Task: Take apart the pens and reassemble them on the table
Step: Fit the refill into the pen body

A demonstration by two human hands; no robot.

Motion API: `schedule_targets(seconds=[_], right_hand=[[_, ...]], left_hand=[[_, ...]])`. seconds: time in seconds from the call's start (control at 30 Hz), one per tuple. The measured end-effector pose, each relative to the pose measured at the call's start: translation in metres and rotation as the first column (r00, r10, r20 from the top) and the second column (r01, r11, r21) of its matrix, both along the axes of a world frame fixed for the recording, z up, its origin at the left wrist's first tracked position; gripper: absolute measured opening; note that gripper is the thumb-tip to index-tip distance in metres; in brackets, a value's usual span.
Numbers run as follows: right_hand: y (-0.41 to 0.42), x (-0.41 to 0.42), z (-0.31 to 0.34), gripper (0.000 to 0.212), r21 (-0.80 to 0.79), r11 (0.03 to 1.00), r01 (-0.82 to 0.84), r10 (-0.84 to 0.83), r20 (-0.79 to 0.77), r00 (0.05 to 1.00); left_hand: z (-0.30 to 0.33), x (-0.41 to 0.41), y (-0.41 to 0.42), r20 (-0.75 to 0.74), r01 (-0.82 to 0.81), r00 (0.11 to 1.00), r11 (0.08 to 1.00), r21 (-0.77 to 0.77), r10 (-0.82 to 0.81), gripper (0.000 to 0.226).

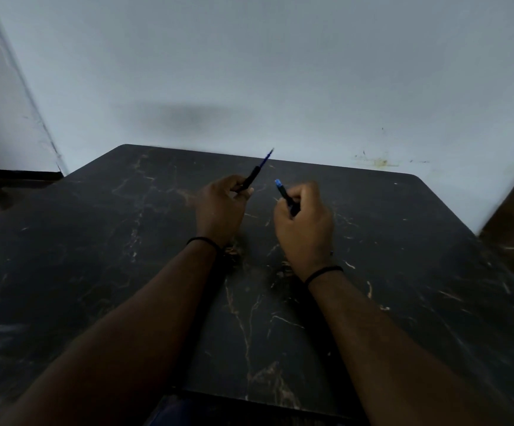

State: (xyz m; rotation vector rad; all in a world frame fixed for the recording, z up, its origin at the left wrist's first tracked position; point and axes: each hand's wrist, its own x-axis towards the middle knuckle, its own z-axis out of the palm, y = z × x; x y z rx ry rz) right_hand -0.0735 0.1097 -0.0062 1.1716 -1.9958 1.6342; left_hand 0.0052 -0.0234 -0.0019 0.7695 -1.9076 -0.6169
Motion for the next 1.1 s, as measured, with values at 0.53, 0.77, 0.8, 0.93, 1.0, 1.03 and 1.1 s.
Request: schedule_targets(seconds=[0.53, 0.77, 0.8, 0.93, 1.0, 1.03, 1.1], right_hand=[[0.004, -0.012, 0.020, 0.011, -0.399, 0.916, 0.045, 0.056, 0.237, 0.970], [0.000, -0.013, 0.014, 0.010, -0.396, 0.918, -0.008, 0.138, 0.301, 0.943], [-0.001, -0.013, 0.013, 0.011, -0.393, 0.920, -0.012, 0.144, 0.309, 0.940], [-0.002, -0.014, 0.012, 0.012, -0.375, 0.927, -0.012, 0.147, 0.333, 0.931], [-0.002, -0.015, 0.012, 0.013, -0.376, 0.926, -0.016, 0.155, 0.343, 0.927], [-0.002, -0.015, 0.013, 0.013, -0.376, 0.926, -0.023, 0.162, 0.343, 0.925], [-0.003, -0.014, 0.012, 0.013, -0.363, 0.931, -0.038, 0.172, 0.346, 0.922]], left_hand=[[0.001, 0.002, 0.006, 0.165, 0.057, 0.986, 0.984, -0.169, -0.028, 0.021], [0.001, 0.003, 0.004, 0.151, 0.045, 0.988, 0.980, -0.195, -0.015, 0.022], [0.001, 0.003, 0.004, 0.154, 0.045, 0.988, 0.979, -0.197, -0.015, 0.023], [0.001, 0.002, 0.005, 0.166, 0.046, 0.986, 0.979, -0.197, -0.013, 0.023], [0.001, 0.001, 0.005, 0.171, 0.049, 0.985, 0.977, -0.210, -0.013, 0.023], [0.002, 0.001, 0.005, 0.175, 0.050, 0.985, 0.975, -0.217, -0.011, 0.023], [0.002, 0.001, 0.005, 0.181, 0.052, 0.983, 0.972, -0.227, -0.011, 0.023]])
